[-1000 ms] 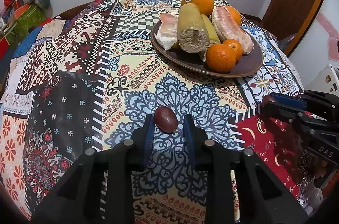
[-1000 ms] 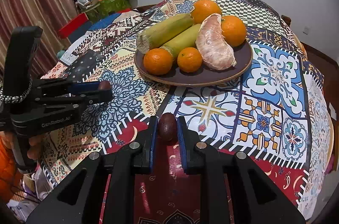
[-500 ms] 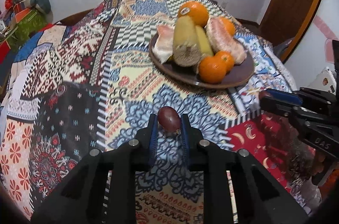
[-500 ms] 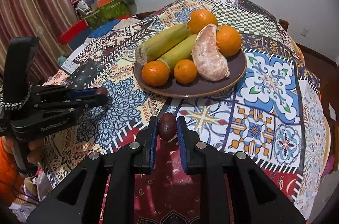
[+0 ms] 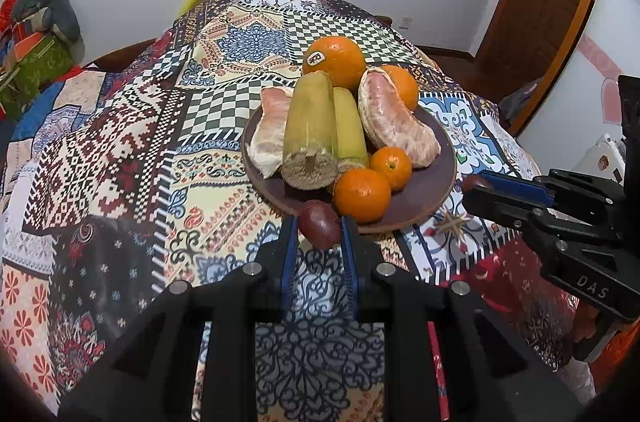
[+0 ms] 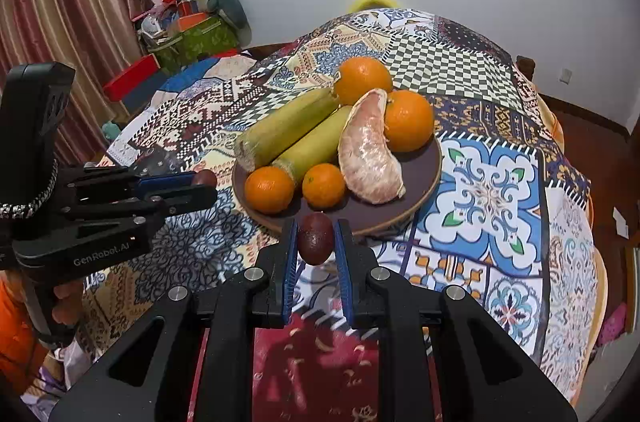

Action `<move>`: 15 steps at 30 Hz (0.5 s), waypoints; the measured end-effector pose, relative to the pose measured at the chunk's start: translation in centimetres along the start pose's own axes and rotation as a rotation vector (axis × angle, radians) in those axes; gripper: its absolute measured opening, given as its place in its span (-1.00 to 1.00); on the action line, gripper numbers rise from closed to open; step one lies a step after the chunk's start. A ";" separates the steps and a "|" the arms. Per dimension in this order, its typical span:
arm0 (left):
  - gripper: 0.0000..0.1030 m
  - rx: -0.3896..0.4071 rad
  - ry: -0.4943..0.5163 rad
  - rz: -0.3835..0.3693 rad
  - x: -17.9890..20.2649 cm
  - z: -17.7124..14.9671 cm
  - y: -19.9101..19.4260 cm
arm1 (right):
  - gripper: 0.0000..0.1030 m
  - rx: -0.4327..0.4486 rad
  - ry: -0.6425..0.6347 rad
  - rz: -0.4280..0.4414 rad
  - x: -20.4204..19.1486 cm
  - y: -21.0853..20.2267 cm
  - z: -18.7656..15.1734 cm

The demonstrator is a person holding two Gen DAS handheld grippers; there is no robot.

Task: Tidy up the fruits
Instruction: 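Lower both brown dates onto the plate rim and open both tools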

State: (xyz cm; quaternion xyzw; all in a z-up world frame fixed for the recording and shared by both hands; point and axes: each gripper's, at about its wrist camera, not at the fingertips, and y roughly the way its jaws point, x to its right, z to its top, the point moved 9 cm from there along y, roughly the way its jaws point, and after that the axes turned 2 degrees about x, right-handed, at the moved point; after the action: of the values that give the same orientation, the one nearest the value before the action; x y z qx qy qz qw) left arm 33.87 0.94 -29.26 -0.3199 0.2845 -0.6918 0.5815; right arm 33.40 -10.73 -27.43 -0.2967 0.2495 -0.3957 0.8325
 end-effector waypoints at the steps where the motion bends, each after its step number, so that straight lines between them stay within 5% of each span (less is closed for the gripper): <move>1: -0.59 0.000 0.000 -0.002 0.0 0.1 0.2 | -0.67 0.002 0.001 0.001 0.1 0.2 0.2; 15: -0.59 -0.009 -0.008 -0.013 -0.3 0.7 1.5 | -0.67 -0.031 -0.004 -0.002 0.6 2.8 0.1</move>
State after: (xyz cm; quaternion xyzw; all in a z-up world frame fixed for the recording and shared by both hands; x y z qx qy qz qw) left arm 35.33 0.96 -29.98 -0.3273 0.2831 -0.6929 0.5768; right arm 35.25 -9.75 -29.39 -0.3108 0.2536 -0.3920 0.8279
